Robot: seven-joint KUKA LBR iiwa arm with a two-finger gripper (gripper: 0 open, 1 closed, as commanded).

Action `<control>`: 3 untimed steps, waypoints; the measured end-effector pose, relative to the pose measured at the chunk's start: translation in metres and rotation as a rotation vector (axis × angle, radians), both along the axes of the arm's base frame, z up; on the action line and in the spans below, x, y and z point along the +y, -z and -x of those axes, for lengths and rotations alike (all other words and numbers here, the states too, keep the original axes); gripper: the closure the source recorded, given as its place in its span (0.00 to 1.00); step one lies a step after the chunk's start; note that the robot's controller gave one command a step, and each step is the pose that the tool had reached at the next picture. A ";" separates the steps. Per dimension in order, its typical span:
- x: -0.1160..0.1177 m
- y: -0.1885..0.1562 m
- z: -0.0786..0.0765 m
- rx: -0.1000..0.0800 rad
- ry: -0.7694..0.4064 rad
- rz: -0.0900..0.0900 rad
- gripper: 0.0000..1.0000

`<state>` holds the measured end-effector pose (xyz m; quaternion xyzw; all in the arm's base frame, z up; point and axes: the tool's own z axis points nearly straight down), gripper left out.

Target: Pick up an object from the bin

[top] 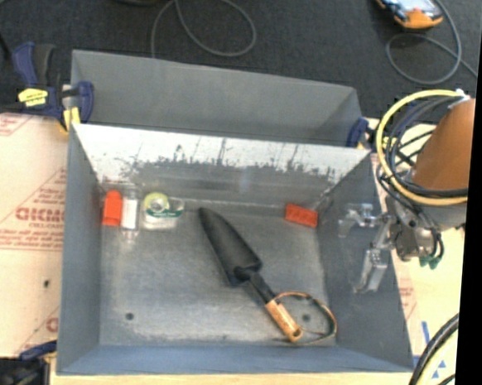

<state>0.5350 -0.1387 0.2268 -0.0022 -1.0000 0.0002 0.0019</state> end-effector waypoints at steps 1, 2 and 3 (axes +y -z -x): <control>0.001 -0.005 -0.001 -0.008 -0.004 0.002 0.00; 0.006 0.038 0.004 -0.014 -0.024 0.004 0.00; 0.025 0.083 0.015 -0.009 0.075 0.001 0.00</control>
Offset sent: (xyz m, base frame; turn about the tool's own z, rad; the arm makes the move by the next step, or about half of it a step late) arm -0.0209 0.0179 -0.1261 -0.0699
